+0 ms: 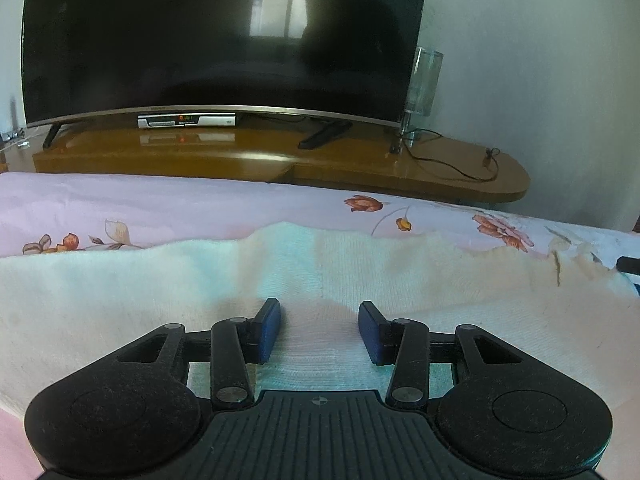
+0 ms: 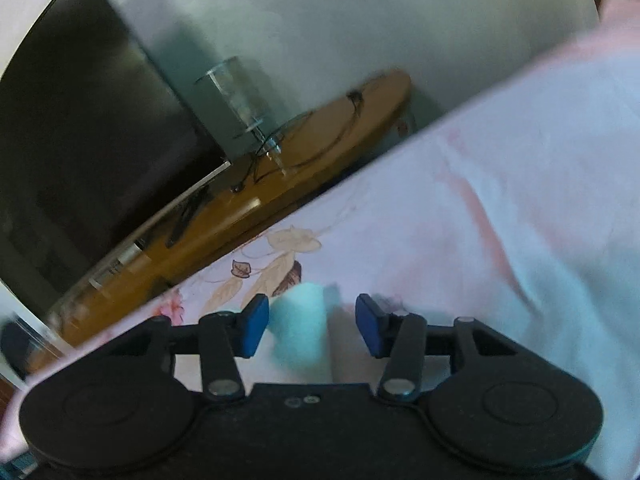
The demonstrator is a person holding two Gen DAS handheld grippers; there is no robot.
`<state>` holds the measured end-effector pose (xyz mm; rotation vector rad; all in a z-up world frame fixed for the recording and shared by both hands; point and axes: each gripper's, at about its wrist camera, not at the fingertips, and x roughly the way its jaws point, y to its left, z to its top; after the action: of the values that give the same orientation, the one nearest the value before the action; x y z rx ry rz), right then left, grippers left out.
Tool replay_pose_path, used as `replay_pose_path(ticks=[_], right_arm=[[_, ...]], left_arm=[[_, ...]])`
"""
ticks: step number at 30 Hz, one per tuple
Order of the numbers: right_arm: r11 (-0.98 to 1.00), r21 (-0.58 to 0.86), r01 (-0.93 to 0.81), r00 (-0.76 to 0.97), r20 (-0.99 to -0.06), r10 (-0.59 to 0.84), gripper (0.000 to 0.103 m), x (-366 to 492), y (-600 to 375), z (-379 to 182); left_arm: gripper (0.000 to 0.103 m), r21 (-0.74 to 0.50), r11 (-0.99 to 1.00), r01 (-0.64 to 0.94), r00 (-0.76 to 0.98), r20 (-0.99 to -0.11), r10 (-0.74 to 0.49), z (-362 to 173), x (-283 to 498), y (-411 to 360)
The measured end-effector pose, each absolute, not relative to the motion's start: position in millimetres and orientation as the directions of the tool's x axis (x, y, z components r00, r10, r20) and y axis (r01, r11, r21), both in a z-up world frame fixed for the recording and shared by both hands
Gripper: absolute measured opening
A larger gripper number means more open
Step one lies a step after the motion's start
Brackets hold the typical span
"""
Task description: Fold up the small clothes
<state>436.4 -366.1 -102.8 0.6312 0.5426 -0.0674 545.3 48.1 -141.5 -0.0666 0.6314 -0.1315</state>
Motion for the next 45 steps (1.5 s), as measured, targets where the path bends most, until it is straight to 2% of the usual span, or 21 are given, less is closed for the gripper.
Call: replay_pose_path(ticks=[3,4,7,12,14,17,19,20,23,24,25,26,28,31,32,34,36,42,43,44,45], right_arm=[[0.801,0.572,0.180,0.838,-0.516,0.180,0.026,447.2,-369.3,-103.6],[0.814,0.557,0.164,0.829,-0.525,0.192,0.013,449.9,-366.5,-102.7],[0.879,0.433,0.199,0.837,-0.542,0.078,0.007,445.1,-358.7,-93.5],[0.935,0.302,0.184,0.812,-0.583,0.029,0.008,447.9,-345.8,-90.9],[0.955,0.222,0.196,0.826,-0.562,-0.039,0.023,439.2,-337.5,-75.4],[0.991,0.082,0.101,0.872,-0.487,-0.049,0.015,421.4,-313.9,-57.9],[0.996,-0.044,0.074,0.790,-0.607,-0.085,0.010,431.9,-301.2,-85.6],[0.996,-0.040,0.074,0.816,-0.572,-0.083,0.010,430.4,-302.1,-91.6],[0.992,0.027,0.124,0.802,-0.591,-0.084,0.015,439.9,-308.1,-87.6],[0.989,0.027,0.142,0.816,-0.569,-0.102,0.018,435.4,-306.8,-83.6],[0.989,0.025,0.147,0.833,-0.543,-0.110,0.024,427.8,-305.4,-78.2],[0.990,0.036,0.134,0.847,-0.522,-0.096,0.025,418.1,-305.2,-74.6],[0.995,0.049,0.090,0.851,-0.523,-0.051,0.027,397.2,-305.7,-73.2],[1.000,0.010,0.024,0.833,-0.553,-0.015,0.032,367.1,-308.0,-84.1],[1.000,0.001,0.020,0.825,-0.565,-0.016,0.032,358.8,-310.1,-90.2],[0.999,0.013,0.038,0.815,-0.579,-0.023,0.033,344.9,-315.8,-102.0],[0.994,0.056,0.094,0.808,-0.587,-0.043,0.033,335.5,-323.5,-110.2],[0.969,0.180,0.169,0.821,-0.569,-0.038,0.035,327.6,-324.9,-111.5],[0.965,0.195,0.174,0.821,-0.570,-0.033,0.035,327.7,-324.7,-111.0],[0.962,0.205,0.178,0.822,-0.569,-0.031,0.035,325.4,-325.3,-107.5],[0.959,0.219,0.181,0.825,-0.565,-0.026,0.035,325.3,-325.0,-106.9]], left_arm=[[0.044,-0.109,0.989,0.096,0.802,-0.581,-0.142,-142.2,545.6,48.8],[0.044,-0.107,0.990,0.089,0.803,-0.581,-0.135,-142.1,545.1,48.7],[0.044,-0.068,0.996,0.053,0.807,-0.585,-0.083,-142.0,540.9,46.8],[0.044,-0.062,0.997,0.042,0.814,-0.577,-0.071,-139.6,540.3,48.6],[0.044,-0.036,0.999,0.016,0.835,-0.549,-0.033,-138.5,533.8,50.0],[0.047,-0.068,0.998,-0.003,0.810,-0.585,-0.037,-141.8,543.2,54.1],[0.051,-0.030,1.000,0.010,0.806,-0.592,-0.026,-142.1,545.0,48.2],[0.052,-0.010,1.000,0.017,0.806,-0.592,-0.020,-142.1,544.1,45.7],[0.054,-0.010,1.000,0.023,0.823,-0.568,-0.024,-131.5,530.9,56.2],[0.060,-0.028,1.000,0.012,0.854,-0.520,-0.025,-124.4,515.3,68.6],[0.096,-0.058,0.998,-0.002,0.887,-0.460,-0.025,-118.4,493.2,88.2],[0.102,-0.085,0.996,-0.032,0.907,-0.420,-0.007,-115.1,473.0,110.3],[0.103,-0.142,0.983,-0.113,0.910,-0.413,0.044,-114.5,444.6,160.2],[0.102,-0.240,0.924,-0.297,0.856,-0.496,0.146,-121.5,426.7,241.1],[0.098,-0.297,0.886,-0.355,0.841,-0.515,0.165,-124.0,422.8,269.7],[0.068,-0.459,0.777,-0.430,0.831,-0.538,0.142,-130.6,417.3,321.9],[0.058,-0.630,0.643,-0.436,0.853,-0.516,0.072,-142.8,416.3,363.2],[0.054,-0.691,0.556,-0.462,0.851,-0.522,0.059,-154.6,448.9,396.5],[0.046,-0.675,0.566,-0.472,0.845,-0.530,0.073,-153.9,455.4,396.6],[0.032,-0.622,0.597,-0.506,0.820,-0.561,0.112,-151.3,465.3,394.6],[0.002,-0.530,0.641,-0.555,0.773,-0.614,0.162,-146.2,476.4,392.1]])
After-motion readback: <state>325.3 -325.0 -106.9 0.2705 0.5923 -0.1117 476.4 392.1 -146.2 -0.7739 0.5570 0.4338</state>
